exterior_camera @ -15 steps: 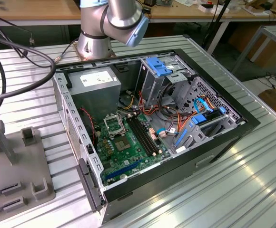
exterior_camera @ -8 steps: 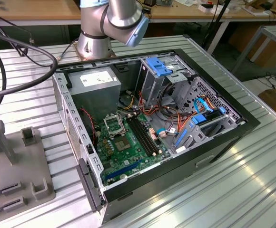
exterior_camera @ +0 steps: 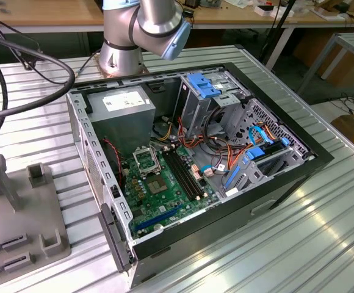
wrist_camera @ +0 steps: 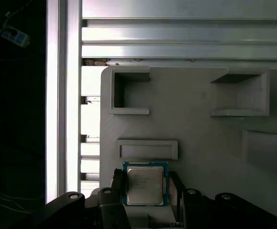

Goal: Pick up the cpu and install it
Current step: 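Pick up the cpu and move it towards the insertion slot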

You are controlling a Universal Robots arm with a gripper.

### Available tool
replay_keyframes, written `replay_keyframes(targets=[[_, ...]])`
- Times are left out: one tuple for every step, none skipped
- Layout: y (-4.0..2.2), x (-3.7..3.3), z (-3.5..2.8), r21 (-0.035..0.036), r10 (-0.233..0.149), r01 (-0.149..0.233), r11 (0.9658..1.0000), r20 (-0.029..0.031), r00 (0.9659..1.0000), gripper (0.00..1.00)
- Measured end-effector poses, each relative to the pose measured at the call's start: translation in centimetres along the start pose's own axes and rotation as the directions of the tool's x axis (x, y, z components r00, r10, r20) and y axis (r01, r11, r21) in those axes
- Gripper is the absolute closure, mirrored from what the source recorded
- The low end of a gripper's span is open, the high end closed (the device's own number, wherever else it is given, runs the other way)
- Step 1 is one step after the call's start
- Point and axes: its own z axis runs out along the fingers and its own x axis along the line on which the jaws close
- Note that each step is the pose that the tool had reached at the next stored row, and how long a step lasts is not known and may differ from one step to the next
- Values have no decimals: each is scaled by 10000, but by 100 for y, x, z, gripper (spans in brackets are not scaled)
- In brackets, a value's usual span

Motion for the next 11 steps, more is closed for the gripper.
replay_keyframes(targets=[[0, 0, -7, 17, 0, 0, 10000, -2, 10000, 53], [1, 0, -13, 24, 1, -1, 10000, 0, 10000, 53], [2, 1, -22, 31, 3, -3, 10000, -1, 10000, 53], [2, 0, -31, 36, 3, -3, 10000, 1, 10000, 53], [3, 0, -44, 42, 3, -3, 10000, 0, 10000, 53], [3, -1, -56, 47, 4, -4, 10000, -1, 10000, 53], [4, -2, -69, 52, 5, -5, 10000, 1, 10000, 53], [4, -3, -84, 57, 5, -5, 10000, -1, 10000, 53], [4, -4, -101, 62, 5, -5, 10000, -3, 10000, 53], [5, -5, -122, 67, 4, -4, 10000, -3, 10000, 53], [6, -5, -149, 74, 5, -5, 10000, -5, 10000, 53]])
